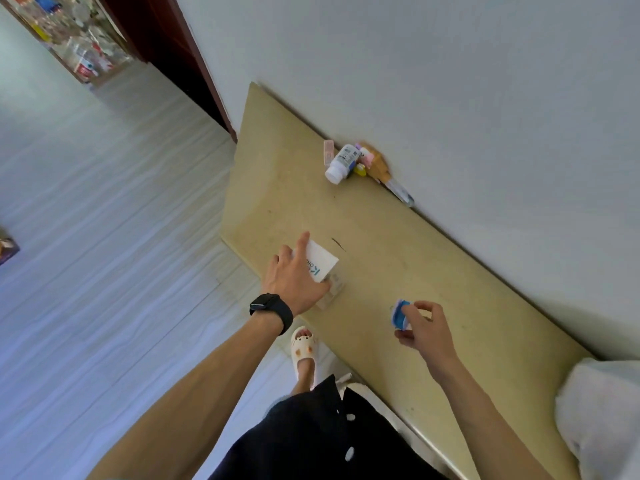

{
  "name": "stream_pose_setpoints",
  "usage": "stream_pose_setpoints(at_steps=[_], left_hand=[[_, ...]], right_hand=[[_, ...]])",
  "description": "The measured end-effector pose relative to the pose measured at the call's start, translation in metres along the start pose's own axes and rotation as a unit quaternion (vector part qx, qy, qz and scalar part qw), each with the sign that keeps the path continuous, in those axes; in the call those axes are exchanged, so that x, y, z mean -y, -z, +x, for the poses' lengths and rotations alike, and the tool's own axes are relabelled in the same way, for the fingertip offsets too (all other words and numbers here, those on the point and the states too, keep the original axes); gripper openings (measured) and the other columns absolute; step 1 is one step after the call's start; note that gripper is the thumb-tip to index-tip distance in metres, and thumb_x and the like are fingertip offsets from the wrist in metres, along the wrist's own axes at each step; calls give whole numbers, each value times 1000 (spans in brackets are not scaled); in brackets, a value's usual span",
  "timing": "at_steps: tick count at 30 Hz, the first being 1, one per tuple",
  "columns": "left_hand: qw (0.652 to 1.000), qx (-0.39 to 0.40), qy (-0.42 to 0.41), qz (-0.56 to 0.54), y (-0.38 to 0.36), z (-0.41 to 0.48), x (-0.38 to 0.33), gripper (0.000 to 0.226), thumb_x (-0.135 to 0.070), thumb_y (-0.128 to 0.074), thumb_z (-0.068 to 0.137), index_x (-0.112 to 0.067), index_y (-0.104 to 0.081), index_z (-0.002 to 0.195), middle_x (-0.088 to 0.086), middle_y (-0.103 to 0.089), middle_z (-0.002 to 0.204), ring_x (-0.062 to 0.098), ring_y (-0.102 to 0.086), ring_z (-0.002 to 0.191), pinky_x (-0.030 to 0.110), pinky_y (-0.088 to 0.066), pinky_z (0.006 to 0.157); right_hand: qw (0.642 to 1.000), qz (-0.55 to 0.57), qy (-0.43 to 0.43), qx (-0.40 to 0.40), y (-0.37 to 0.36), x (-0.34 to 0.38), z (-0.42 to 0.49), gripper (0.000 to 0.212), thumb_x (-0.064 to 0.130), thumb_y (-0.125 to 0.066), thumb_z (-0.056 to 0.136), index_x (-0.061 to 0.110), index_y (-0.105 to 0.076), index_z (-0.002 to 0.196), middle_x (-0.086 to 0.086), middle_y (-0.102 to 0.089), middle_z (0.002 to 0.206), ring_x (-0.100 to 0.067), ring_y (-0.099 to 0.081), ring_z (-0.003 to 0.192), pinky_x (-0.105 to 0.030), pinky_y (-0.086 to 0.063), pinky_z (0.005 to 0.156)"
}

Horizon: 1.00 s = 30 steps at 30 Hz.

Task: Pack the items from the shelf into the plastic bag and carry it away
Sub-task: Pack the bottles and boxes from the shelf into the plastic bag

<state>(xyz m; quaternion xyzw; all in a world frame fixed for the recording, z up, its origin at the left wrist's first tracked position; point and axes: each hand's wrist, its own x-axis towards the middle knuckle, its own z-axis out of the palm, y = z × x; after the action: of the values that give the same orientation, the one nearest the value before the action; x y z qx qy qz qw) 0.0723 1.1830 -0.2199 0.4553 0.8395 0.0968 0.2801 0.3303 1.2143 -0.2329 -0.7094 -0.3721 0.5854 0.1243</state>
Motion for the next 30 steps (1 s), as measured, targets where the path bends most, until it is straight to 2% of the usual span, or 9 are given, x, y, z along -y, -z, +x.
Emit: stream_pose_setpoints(at_steps=[3, 7, 13, 16, 18, 19, 23, 26, 30], left_hand=[[999, 0, 21, -25, -21, -37, -21, 97, -60, -67, 71, -35, -13, 148, 4, -48, 116, 27, -50, 99, 39, -47, 85], [985, 24, 79, -153, -53, -98, -60, 101, -62, -73, 65, -36, -18, 146, 3, -52, 114, 25, -59, 95, 45, -55, 84], [969, 67, 28, -237, -85, -181, -145, 107, -65, -73, 54, -34, -24, 143, 2, -61, 118, 21, -64, 95, 43, -56, 84], [966, 86, -37, -241, -93, -205, -194, 101, -60, -76, 61, -29, -27, 143, -1, -60, 116, 17, -64, 92, 39, -57, 80], [959, 109, -78, -250, -97, -223, -227, 93, -55, -79, 67, -30, -30, 141, -4, -60, 115, 15, -64, 91, 32, -55, 73], [954, 123, -94, -256, -98, -232, -243, 89, -53, -80, 69, -31, -31, 140, -5, -61, 113, 14, -64, 91, 29, -53, 70], [923, 194, -154, -294, -102, -273, -303, 81, -48, -82, 70, -33, -37, 136, -8, -63, 105, 12, -67, 89, 26, -49, 65], [900, 236, -193, -312, -109, -308, -343, 79, -42, -84, 70, -34, -40, 135, -10, -60, 104, 9, -66, 91, 22, -50, 65], [900, 240, -287, -223, -136, -347, -394, 88, -50, -81, 70, -35, -30, 140, -15, -58, 113, 8, -62, 99, 34, -56, 84]], right_hand=[[996, 83, 25, 20, 44, -23, -39, 18, 23, -52, 99, 16, -58, 114, -11, -66, 99, -29, -70, 71, -40, -58, 73], [986, 153, 33, 55, 115, -58, -87, 26, 25, -39, 103, 18, -62, 112, -16, -66, 103, -26, -69, 69, -34, -55, 65], [933, 351, 17, 77, 233, -117, -153, 37, 32, -45, 94, 10, -64, 116, -14, -73, 90, -25, -68, 60, -26, -57, 53], [916, 397, 35, 52, 279, -145, -185, 70, 53, -85, 48, 12, -72, 103, -15, -74, 90, -27, -71, 64, -30, -59, 56], [909, 414, 36, 15, 302, -165, -202, 95, 61, -91, 29, 13, -68, 108, -13, -75, 92, -26, -71, 67, -30, -60, 58], [905, 424, 33, -11, 311, -174, -209, 95, 63, -90, 34, 13, -65, 112, -11, -75, 92, -24, -71, 67, -30, -60, 58], [865, 494, 9, -89, 333, -208, -230, 51, 51, -61, 78, 15, -64, 114, -10, -74, 89, -24, -68, 66, -28, -59, 57], [844, 518, -23, -135, 346, -228, -239, 30, 41, -55, 94, 15, -62, 107, -14, -70, 94, -30, -64, 76, -38, -55, 73], [829, 529, -40, -179, 372, -245, -236, 22, 34, -47, 100, 17, -60, 104, -17, -68, 101, -35, -65, 88, -44, -52, 84]])
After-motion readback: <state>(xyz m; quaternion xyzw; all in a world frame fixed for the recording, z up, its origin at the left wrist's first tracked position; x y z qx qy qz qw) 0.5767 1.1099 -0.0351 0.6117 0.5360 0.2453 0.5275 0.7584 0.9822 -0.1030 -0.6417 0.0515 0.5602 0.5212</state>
